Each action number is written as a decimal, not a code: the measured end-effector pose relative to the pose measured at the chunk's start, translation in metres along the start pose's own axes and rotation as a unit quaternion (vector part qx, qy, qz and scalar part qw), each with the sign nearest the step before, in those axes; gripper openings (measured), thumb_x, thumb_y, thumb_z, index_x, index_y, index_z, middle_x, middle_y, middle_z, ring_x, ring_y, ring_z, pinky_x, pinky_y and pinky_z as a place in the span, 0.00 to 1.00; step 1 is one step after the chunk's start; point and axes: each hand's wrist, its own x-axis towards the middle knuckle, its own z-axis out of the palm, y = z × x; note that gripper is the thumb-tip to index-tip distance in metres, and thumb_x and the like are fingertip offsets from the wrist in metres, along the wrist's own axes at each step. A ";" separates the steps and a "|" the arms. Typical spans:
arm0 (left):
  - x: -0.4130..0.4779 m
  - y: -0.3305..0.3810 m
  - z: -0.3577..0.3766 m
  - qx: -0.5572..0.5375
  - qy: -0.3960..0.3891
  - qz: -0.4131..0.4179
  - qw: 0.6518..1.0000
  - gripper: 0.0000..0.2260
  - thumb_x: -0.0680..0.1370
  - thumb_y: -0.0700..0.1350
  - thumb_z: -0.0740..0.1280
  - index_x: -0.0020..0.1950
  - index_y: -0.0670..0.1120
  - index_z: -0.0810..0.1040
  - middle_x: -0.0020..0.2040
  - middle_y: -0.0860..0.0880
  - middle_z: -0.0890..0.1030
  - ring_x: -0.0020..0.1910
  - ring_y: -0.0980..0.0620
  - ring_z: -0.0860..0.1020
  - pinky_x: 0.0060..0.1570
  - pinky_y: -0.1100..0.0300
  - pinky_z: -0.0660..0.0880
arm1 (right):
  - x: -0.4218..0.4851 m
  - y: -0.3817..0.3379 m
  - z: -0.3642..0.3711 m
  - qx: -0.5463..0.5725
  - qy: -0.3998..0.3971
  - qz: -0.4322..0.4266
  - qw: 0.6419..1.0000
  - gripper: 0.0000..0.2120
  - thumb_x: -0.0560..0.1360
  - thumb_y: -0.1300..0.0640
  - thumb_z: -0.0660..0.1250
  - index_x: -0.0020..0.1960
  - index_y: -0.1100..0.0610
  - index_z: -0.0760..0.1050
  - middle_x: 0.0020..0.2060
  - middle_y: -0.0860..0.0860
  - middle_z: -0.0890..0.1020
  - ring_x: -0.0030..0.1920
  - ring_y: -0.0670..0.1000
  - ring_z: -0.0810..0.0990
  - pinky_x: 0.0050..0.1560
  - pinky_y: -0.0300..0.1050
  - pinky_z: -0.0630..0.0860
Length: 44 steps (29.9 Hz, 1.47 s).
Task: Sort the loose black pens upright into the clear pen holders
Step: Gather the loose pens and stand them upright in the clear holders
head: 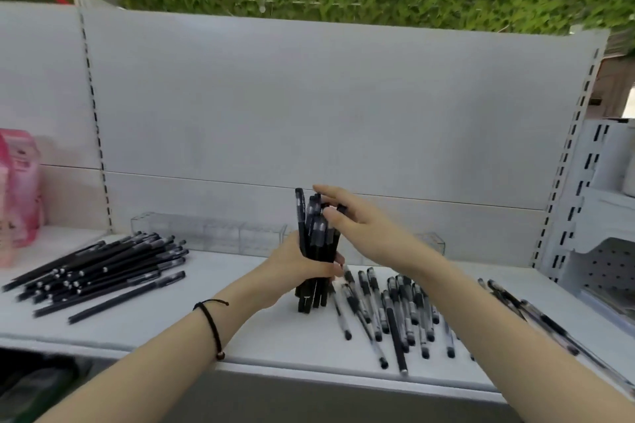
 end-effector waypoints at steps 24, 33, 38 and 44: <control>-0.020 -0.020 -0.006 0.034 0.005 -0.045 0.998 0.15 0.72 0.41 0.74 0.54 0.46 0.73 0.38 0.49 0.81 0.33 0.55 0.78 0.31 0.62 0.74 | 0.005 -0.003 0.018 -0.020 0.033 -0.009 0.999 0.15 0.81 0.48 0.59 0.67 0.46 0.72 0.61 0.40 0.76 0.57 0.38 0.75 0.56 0.33 0.70; -0.046 -0.026 -0.068 0.071 0.058 -0.131 0.987 0.10 0.73 0.42 0.74 0.47 0.45 0.73 0.31 0.47 0.80 0.27 0.49 0.74 0.26 0.61 0.69 | -0.002 0.016 0.006 -0.136 0.011 0.093 0.986 0.07 0.78 0.54 0.65 0.55 0.52 0.78 0.50 0.45 0.81 0.46 0.45 0.79 0.47 0.39 0.75; -0.047 -0.028 -0.066 -0.012 0.034 -0.132 0.991 0.11 0.74 0.42 0.73 0.47 0.44 0.72 0.30 0.47 0.79 0.30 0.48 0.74 0.31 0.57 0.67 | -0.014 0.021 -0.008 -0.316 -0.086 0.247 0.912 0.08 0.75 0.55 0.66 0.46 0.60 0.80 0.35 0.51 0.82 0.31 0.48 0.78 0.30 0.37 0.73; -0.032 -0.016 -0.033 -0.197 -0.025 -0.130 0.972 0.09 0.75 0.39 0.71 0.52 0.40 0.74 0.35 0.47 0.78 0.34 0.52 0.78 0.34 0.60 0.76 | -0.025 0.032 -0.025 -0.331 -0.134 0.337 0.871 0.10 0.73 0.54 0.71 0.42 0.61 0.79 0.33 0.53 0.81 0.30 0.50 0.75 0.32 0.41 0.72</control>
